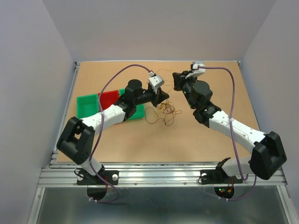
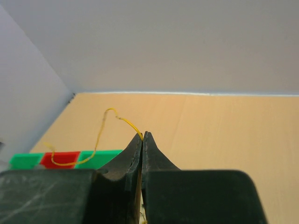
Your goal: Untangle the cables
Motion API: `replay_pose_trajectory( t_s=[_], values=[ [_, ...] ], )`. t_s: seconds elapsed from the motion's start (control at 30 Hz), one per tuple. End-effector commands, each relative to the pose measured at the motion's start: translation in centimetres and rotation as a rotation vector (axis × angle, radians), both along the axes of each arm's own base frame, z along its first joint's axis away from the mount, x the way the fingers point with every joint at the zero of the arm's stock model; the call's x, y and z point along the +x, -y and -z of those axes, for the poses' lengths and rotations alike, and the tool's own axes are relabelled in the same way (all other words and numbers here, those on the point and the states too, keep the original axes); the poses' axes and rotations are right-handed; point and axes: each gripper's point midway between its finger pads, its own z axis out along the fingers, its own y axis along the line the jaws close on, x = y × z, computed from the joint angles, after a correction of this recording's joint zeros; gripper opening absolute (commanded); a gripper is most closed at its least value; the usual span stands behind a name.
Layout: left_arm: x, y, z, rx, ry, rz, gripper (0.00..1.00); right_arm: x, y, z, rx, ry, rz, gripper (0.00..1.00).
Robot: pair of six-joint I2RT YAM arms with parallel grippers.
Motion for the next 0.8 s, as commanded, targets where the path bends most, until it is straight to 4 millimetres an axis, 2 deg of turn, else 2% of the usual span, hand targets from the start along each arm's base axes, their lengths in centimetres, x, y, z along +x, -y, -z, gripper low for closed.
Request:
replay_pose_trajectory(
  t_s=[0.0, 0.03, 0.07, 0.17, 0.27, 0.37, 0.43, 0.47, 0.57, 0.6, 0.7, 0.77],
  values=[
    [0.3, -0.9, -8.1, -0.046, 0.155, -0.050, 0.00, 1.3, 1.0, 2.2, -0.078, -0.064, 0.064, 0.01],
    [0.3, -1.3, -9.2, -0.046, 0.170, -0.062, 0.00, 1.5, 0.8, 2.0, -0.083, -0.066, 0.059, 0.01],
    [0.3, -1.4, -10.2, -0.030, 0.179, -0.067, 0.00, 1.8, 0.8, 3.0, -0.108, -0.094, 0.055, 0.01],
    [0.5, -2.1, -12.9, -0.015, 0.199, -0.102, 0.00, 2.2, 0.1, 3.9, -0.121, -0.121, -0.018, 0.00],
    [1.1, -2.7, -14.1, 0.008, 0.215, -0.142, 0.00, 1.7, -1.3, 4.0, -0.108, -0.102, -0.144, 0.01],
    [0.7, -2.8, -13.8, 0.007, 0.205, -0.131, 0.00, 0.4, -2.7, 3.6, -0.117, -0.048, -0.257, 0.02],
    [0.6, -2.7, -12.8, 0.014, 0.188, -0.120, 0.00, 0.2, -2.5, 3.6, -0.126, -0.037, -0.256, 0.09],
    [0.7, -2.7, -12.1, 0.021, 0.174, -0.123, 0.00, 0.2, -2.3, 3.6, -0.127, -0.032, -0.243, 0.22],
    [1.5, -2.8, -10.9, 0.036, 0.144, -0.158, 0.00, 0.8, -0.5, 4.2, -0.136, -0.045, -0.141, 0.38],
    [1.8, -2.8, -10.2, 0.047, 0.131, -0.174, 0.00, 0.8, 0.4, 4.3, -0.136, -0.050, -0.095, 0.49],
    [2.6, -2.8, -9.4, 0.053, 0.101, -0.204, 0.00, 0.7, 1.7, 4.6, -0.141, -0.053, -0.045, 0.62],
    [2.9, -2.8, -9.1, 0.054, 0.082, -0.215, 0.00, 0.0, 2.0, 4.5, -0.137, -0.048, -0.048, 0.63]
  ],
)
